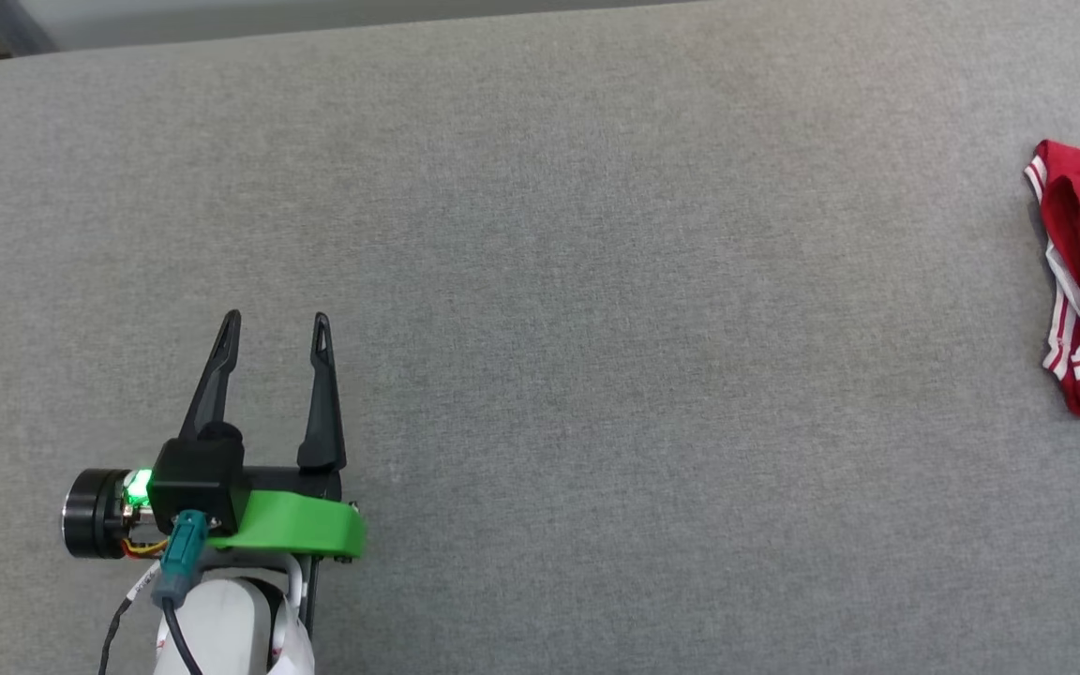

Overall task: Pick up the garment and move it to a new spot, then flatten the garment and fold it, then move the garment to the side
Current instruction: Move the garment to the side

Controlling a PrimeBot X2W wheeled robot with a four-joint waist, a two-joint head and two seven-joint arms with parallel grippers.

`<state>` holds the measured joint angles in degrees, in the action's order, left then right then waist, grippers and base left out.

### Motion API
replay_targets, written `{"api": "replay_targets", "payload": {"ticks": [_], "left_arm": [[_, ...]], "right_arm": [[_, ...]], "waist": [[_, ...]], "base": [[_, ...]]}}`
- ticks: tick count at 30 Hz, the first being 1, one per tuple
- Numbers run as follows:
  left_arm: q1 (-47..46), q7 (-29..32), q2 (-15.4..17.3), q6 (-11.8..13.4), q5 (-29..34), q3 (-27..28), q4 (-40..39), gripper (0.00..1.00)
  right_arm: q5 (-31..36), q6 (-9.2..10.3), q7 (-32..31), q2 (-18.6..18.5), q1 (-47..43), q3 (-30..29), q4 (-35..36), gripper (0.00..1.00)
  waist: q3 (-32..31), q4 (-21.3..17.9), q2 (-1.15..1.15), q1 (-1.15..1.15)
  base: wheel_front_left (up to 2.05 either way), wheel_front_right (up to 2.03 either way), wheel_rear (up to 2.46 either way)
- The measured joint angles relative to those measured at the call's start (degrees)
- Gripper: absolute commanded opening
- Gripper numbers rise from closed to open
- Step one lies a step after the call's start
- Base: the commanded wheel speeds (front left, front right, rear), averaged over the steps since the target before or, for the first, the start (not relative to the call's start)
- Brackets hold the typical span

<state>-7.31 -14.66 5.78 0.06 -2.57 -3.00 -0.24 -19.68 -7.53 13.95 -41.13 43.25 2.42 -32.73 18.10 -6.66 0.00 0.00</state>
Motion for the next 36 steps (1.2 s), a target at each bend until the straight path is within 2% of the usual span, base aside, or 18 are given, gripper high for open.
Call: {"api": "replay_targets", "payload": {"ticks": [5, 10, 14, 18, 26, 36], "left_arm": [[1.1, 0.0, -0.5, 0.0, -0.2, 0.2, 0.5, 1.00], [1.7, 0.0, -0.8, -0.1, -0.5, 0.7, 1.1, 1.00], [2.3, 0.0, -1.0, -0.2, -0.5, 1.1, 1.5, 1.00], [2.6, 0.0, -1.2, -0.4, -0.6, 1.2, 2.0, 1.00], [4.2, 0.0, -1.8, -0.6, -0.6, 1.3, 3.1, 1.00], [6.0, 0.0, -1.9, -1.5, -1.0, 1.4, 4.0, 1.00]], "right_arm": [[3.7, 0.00, 0.6, 7.5, -5.7, -5.4, 10.1, 1.00], [7.6, 0.00, 0.8, 18.0, -12.9, -10.6, 22.6, 1.00], [9.1, 0.00, 0.8, 25.5, -19.2, -10.6, 28.4, 1.00], [10.3, 0.00, 0.8, 30.4, -24.5, -9.3, 30.3, 1.00], [11.7, 0.00, 0.8, 35.0, -33.4, -7.5, 29.8, 1.00], [12.5, 0.00, 0.8, 37.2, -42.3, -6.1, 31.6, 1.00]], "waist": [[-3.0, 1.8, 0.00, 0.00], [-5.3, 4.2, 0.00, 0.00], [-7.1, 6.0, 0.00, 0.00], [-8.7, 7.5, 0.00, 0.00], [-11.8, 9.4, 0.00, 0.00], [-14.0, 10.4, 0.00, 0.00]], "base": [[0.00, 0.00, 0.00], [0.00, 0.00, 0.00], [0.00, 0.00, 0.00], [0.00, 0.00, 0.00], [0.00, 0.00, 0.00], [0.00, 0.00, 0.00]]}}
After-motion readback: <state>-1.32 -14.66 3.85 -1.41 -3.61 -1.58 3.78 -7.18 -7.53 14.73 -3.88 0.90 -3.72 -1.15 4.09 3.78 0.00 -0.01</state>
